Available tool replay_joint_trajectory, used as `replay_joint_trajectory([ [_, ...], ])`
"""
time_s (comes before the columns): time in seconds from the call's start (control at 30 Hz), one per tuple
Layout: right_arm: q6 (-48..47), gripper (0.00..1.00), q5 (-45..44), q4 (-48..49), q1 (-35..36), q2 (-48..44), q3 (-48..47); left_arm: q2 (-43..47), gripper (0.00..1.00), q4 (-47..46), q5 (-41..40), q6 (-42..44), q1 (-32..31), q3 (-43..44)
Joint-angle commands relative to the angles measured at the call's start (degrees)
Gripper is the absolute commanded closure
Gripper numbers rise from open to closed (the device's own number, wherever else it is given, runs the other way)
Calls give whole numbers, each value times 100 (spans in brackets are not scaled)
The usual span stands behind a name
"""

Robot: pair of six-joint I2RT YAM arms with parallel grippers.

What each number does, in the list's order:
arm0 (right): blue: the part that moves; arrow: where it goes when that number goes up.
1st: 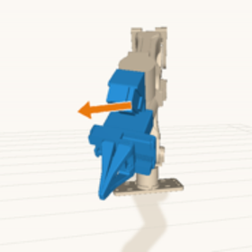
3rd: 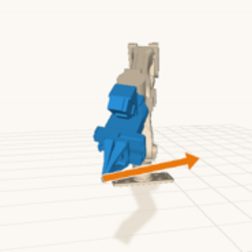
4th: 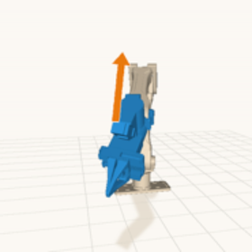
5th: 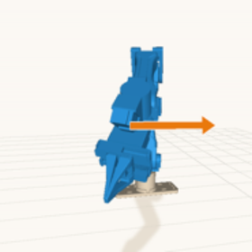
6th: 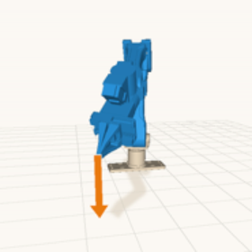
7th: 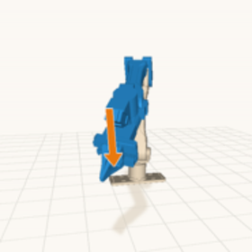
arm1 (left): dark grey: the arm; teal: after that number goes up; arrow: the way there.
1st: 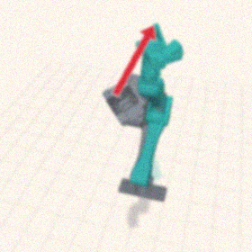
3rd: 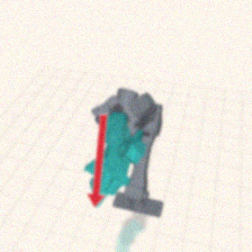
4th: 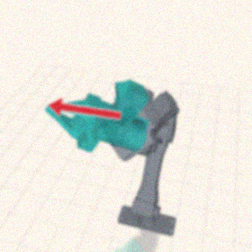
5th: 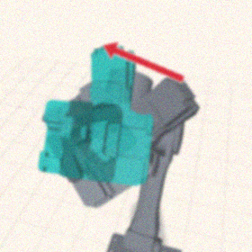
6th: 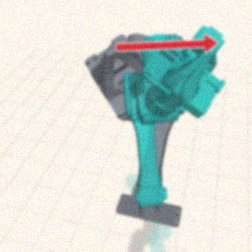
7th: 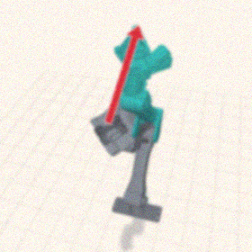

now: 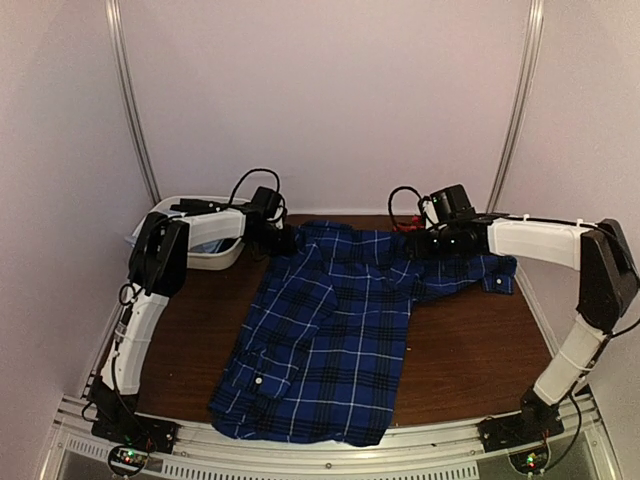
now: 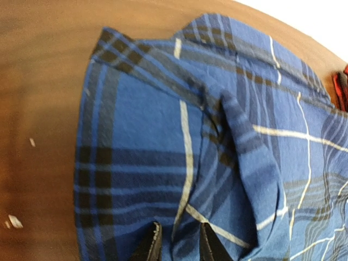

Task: Fold and stack the long sleeve shirts
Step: Smooth out the 1/3-folded shirt at the center of the board, then pick up the sleeve from the corner of the board.

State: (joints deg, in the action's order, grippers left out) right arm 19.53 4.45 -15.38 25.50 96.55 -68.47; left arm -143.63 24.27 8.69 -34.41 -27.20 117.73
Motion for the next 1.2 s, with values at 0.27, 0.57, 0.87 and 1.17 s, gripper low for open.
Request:
replay_joint_trajectory([
  [0.27, 435, 34, -39, 334, -2299, -1349, 1537, -536, 75, 256, -208, -215, 389, 587],
  [0.57, 609, 36, 327, 658, -3761, -1373, 2374, -553, 74, 201, 151, -233, 436, 891],
  [0.87, 652, 35, 173, 1126, -4030, -581, 2267, -43, 64, 10, 437, 223, 250, 1015],
  [1.17, 598, 33, -185, 1170, -4026, 171, 1821, 637, 62, -16, 598, 531, 69, 925],
])
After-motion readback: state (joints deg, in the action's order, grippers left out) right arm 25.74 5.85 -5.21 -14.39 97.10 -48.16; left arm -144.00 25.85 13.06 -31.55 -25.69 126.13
